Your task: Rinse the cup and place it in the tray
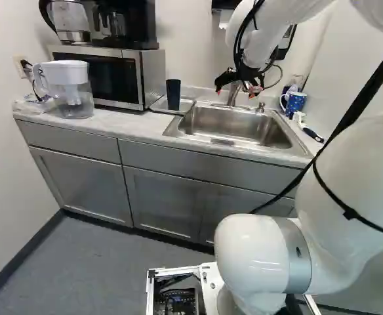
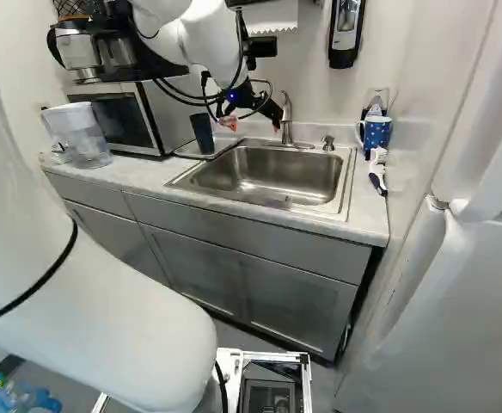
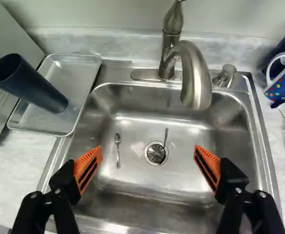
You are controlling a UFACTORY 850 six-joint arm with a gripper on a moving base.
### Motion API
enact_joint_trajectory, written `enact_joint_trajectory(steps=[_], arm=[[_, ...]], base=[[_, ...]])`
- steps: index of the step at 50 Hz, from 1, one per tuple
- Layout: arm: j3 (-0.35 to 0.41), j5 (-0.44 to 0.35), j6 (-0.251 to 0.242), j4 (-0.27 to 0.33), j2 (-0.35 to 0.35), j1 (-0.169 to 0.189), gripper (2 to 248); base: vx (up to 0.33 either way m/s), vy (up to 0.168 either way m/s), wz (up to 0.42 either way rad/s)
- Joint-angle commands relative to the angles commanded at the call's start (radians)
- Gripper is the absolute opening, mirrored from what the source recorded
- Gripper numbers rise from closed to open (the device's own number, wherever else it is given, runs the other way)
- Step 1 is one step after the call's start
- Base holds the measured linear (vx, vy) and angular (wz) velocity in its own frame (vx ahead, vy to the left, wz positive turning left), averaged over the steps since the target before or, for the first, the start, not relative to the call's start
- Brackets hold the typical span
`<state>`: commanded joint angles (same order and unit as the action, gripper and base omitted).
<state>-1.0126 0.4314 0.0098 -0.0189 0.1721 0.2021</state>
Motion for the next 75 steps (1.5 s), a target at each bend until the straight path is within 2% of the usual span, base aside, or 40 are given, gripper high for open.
enact_joint_trajectory(steps=[44,75], arm=[[0.003,0.000,0.000,0.000,0.003,0.000,247],[0.024,0.000,0.000,0.000,0.027,-0.101,247]], base=[[0.000,0.000,0.000],[0.000,0.000,0.000]])
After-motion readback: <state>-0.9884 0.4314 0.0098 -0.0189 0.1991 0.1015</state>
